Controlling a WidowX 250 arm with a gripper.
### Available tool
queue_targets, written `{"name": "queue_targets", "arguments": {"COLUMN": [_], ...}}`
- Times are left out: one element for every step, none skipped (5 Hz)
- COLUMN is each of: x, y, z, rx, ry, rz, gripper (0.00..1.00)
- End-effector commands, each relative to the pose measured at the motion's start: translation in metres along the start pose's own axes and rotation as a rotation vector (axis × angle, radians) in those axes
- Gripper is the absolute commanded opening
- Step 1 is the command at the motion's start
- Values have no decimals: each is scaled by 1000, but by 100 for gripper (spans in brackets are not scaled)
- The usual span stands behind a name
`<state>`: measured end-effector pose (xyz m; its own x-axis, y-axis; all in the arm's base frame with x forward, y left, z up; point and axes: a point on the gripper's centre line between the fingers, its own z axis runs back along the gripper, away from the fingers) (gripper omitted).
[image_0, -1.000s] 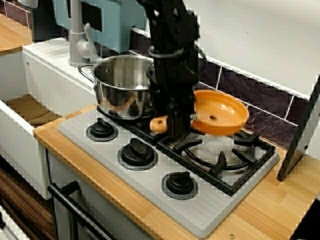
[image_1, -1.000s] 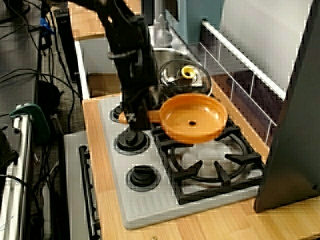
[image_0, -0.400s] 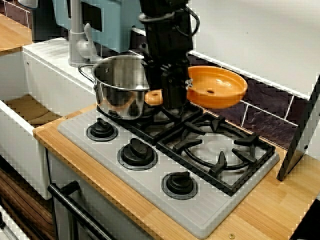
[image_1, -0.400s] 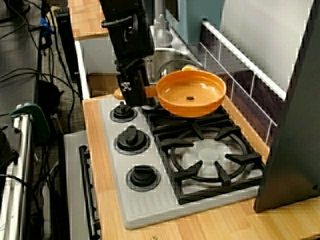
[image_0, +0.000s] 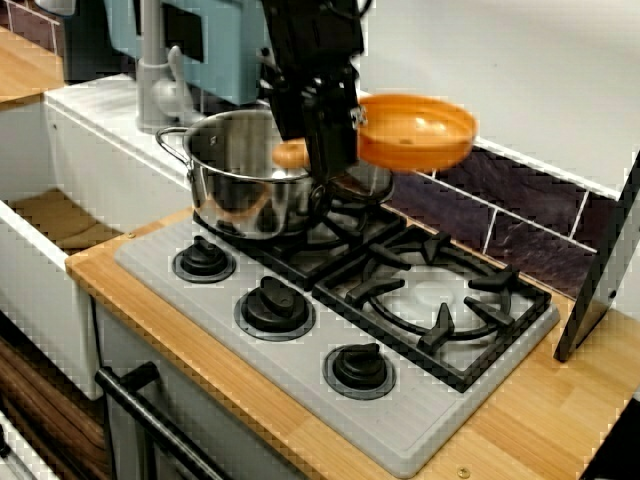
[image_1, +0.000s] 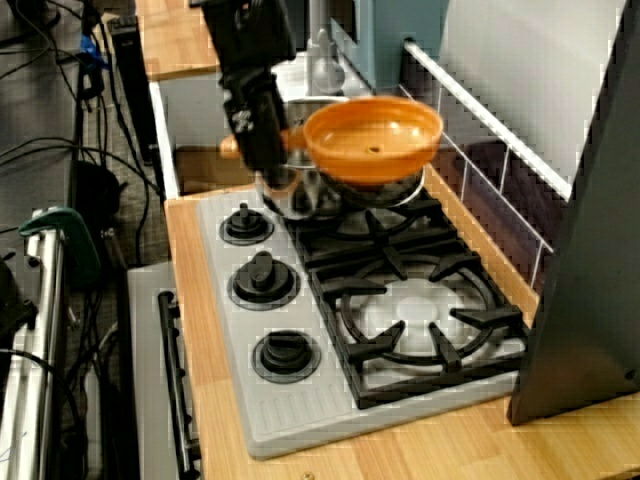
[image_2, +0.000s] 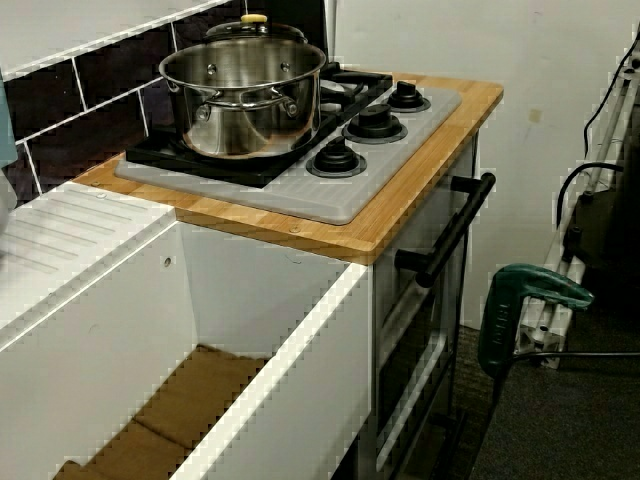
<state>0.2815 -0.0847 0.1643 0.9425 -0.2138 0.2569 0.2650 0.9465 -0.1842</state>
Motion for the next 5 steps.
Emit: {"name": "queue_targets", "arguments": {"x": [7,6,13,9,-2], "y": [22,38,59,79,97], "z": [29,33,52,59,59], "rx": [17,21,18,5,18], "ry": [-98,-108,-112,-107,-121], "rz": [42,84,119,162,189], "gripper": [0,0,0,0,0]}}
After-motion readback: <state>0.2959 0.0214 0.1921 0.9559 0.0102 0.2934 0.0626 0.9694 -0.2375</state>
